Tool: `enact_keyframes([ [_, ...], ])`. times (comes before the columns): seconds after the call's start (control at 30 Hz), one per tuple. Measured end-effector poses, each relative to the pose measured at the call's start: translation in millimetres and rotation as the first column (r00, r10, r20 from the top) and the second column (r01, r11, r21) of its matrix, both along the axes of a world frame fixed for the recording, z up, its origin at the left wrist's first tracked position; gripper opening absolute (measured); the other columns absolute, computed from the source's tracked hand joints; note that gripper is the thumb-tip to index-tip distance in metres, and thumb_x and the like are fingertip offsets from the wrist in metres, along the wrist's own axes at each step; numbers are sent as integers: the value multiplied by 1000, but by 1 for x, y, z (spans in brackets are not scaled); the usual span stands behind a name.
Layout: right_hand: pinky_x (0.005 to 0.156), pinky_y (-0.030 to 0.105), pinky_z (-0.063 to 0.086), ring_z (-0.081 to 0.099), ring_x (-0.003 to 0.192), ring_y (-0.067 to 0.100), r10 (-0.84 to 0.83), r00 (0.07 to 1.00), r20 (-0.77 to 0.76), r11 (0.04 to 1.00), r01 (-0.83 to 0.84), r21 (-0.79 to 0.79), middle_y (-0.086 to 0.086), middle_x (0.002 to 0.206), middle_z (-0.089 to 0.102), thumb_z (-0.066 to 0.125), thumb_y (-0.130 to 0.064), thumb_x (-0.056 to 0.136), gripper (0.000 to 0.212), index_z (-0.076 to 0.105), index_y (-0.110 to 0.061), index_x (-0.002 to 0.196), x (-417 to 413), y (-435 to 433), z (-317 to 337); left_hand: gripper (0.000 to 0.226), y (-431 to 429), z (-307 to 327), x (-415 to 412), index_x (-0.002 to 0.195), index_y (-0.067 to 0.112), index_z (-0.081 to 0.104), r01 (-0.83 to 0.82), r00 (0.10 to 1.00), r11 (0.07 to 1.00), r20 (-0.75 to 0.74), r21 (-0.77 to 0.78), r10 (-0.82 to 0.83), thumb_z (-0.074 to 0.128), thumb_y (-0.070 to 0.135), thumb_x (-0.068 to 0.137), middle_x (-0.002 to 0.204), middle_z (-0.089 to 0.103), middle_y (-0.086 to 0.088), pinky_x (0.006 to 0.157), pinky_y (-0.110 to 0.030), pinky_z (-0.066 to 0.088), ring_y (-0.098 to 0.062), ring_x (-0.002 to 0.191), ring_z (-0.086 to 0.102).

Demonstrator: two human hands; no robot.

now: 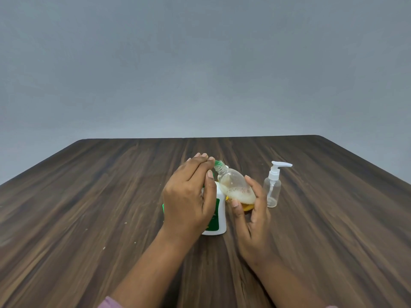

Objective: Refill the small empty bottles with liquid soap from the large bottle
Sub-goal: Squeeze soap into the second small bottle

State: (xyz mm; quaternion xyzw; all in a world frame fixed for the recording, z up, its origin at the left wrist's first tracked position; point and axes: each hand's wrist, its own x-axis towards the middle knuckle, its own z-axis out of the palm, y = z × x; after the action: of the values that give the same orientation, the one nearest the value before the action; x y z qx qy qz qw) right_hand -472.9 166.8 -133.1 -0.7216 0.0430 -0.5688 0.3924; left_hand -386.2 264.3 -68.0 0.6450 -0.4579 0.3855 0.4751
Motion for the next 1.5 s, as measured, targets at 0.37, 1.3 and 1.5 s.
enact_keyframes([
  [0.37, 65, 5, 43, 58, 79, -1, 1, 1000, -6, 1000, -1, -23, 6, 99, 60, 47, -28, 94, 43, 37, -22, 135, -2, 0, 1, 36, -1, 4, -2, 106, 2, 70, 12, 1000, 1000, -13, 16, -12, 39, 17, 95, 109, 69, -6, 92, -36, 51, -15, 110, 61],
  [1.3, 67, 15, 47, 61, 84, 11, -4, 1000, -19, 1000, 4, 0, 7, 106, 60, 45, -30, 95, 41, 38, -27, 135, 1, -2, 0, 35, -2, 1, 4, 96, 2, 72, -33, 997, 999, 64, -16, 34, 39, 14, 94, 98, 71, -4, 88, -33, 52, -15, 100, 64],
  [1.5, 70, 13, 48, 61, 90, 9, -4, 1000, -11, 1000, 4, -10, 4, 110, 60, 45, -36, 96, 42, 37, -23, 136, 0, 0, 0, 36, -1, 9, 1, 96, 3, 71, -34, 997, 999, 68, 15, 33, 38, 17, 95, 98, 70, -4, 87, -33, 51, -16, 101, 65],
])
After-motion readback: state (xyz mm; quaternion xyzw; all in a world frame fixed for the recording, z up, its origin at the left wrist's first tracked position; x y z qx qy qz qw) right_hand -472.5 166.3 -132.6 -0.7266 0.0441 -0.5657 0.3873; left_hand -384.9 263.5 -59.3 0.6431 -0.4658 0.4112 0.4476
